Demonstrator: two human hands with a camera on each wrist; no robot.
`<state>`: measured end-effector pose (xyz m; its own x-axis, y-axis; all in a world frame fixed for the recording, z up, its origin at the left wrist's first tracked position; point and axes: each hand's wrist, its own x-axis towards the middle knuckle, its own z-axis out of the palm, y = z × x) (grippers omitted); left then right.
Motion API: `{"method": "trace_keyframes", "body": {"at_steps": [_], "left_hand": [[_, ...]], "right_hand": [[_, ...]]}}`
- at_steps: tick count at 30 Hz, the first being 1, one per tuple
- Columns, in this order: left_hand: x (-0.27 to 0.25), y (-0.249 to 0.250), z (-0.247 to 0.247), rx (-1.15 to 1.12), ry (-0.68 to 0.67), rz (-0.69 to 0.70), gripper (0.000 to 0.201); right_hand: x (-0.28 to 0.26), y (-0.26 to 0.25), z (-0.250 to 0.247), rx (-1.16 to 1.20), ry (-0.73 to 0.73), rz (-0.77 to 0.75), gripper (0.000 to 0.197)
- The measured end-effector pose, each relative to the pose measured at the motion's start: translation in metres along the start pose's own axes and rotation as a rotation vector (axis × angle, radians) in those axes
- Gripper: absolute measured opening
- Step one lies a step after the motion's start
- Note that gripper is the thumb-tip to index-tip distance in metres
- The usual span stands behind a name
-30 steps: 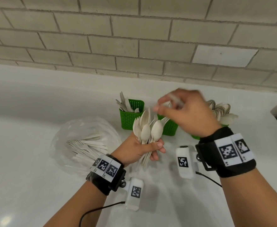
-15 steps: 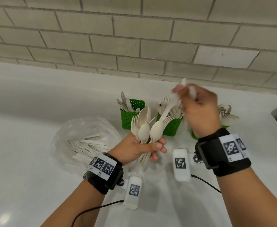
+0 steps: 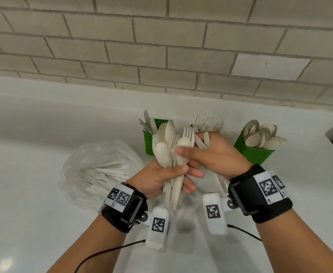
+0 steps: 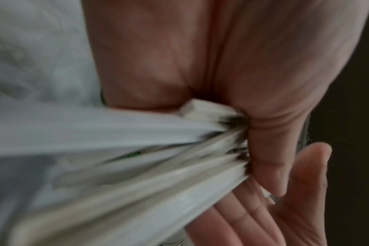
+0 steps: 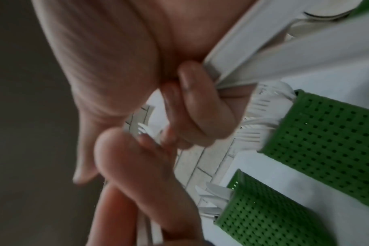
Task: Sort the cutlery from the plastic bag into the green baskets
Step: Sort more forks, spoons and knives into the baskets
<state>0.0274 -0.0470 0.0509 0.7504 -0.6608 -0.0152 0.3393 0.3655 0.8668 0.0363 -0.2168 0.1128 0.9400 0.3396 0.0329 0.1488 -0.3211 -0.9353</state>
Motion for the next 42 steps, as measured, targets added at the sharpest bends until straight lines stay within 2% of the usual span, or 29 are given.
{"method": "trace_keyframes", "body": {"at_steps": [2, 4, 9, 14, 18, 20, 22, 23, 25, 27, 30, 31, 34, 36, 39, 42], "left_hand": [[0.000, 0.001, 0.001, 0.004, 0.012, -0.011, 0.037], [-0.001, 0.001, 0.001, 0.021, 0.037, 0.000, 0.035], [-0.002, 0.002, 0.002, -0.041, 0.089, -0.015, 0.043], [0.001, 0.000, -0.002, -0.008, 0.193, 0.024, 0.029], [0.004, -0.004, -0.002, 0.090, 0.213, 0.087, 0.022], [0.005, -0.007, -0.003, 0.132, 0.255, 0.091, 0.023], [0.006, -0.010, -0.003, 0.153, 0.274, 0.090, 0.021], [0.006, -0.011, -0.004, 0.160, 0.284, 0.083, 0.019], [0.007, -0.012, -0.003, 0.182, 0.312, 0.069, 0.016], [0.009, -0.012, -0.003, 0.229, 0.336, 0.077, 0.016], [0.012, -0.013, -0.003, 0.281, 0.318, 0.119, 0.017], [0.012, -0.013, -0.003, 0.289, 0.305, 0.130, 0.017], [0.008, -0.015, -0.002, 0.314, 0.279, 0.134, 0.013], [0.004, -0.015, -0.003, 0.343, 0.270, 0.103, 0.021], [0.003, -0.015, -0.004, 0.333, 0.283, 0.047, 0.017], [0.004, -0.015, -0.005, 0.227, 0.281, 0.046, 0.018]], "right_hand": [[-0.001, 0.003, 0.002, 0.020, -0.070, 0.003, 0.022], [0.000, 0.006, 0.003, 0.051, -0.045, 0.000, 0.015], [0.003, 0.006, -0.003, 0.210, 0.030, 0.055, 0.021], [0.000, 0.004, -0.006, 0.266, 0.129, 0.060, 0.011], [0.007, 0.014, -0.006, 0.125, 0.262, 0.089, 0.006], [0.010, 0.018, -0.007, 0.002, 0.349, 0.073, 0.027], [0.011, 0.016, -0.008, -0.231, 0.502, -0.025, 0.046], [0.010, 0.013, -0.007, -0.359, 0.578, -0.104, 0.048], [0.007, 0.005, -0.003, -0.529, 0.660, -0.270, 0.040], [0.004, -0.004, 0.004, -0.583, 0.578, -0.312, 0.027], [0.004, -0.012, 0.011, -0.784, 0.267, -0.147, 0.016], [0.006, -0.014, 0.012, -0.834, 0.203, -0.094, 0.014], [0.011, -0.015, 0.007, -0.751, 0.132, -0.023, 0.009], [0.014, -0.012, 0.000, -0.695, 0.081, -0.037, 0.012], [0.014, -0.013, -0.011, -0.498, 0.110, -0.105, 0.012], [0.013, -0.022, -0.024, -0.105, 0.300, -0.124, 0.010]]}}
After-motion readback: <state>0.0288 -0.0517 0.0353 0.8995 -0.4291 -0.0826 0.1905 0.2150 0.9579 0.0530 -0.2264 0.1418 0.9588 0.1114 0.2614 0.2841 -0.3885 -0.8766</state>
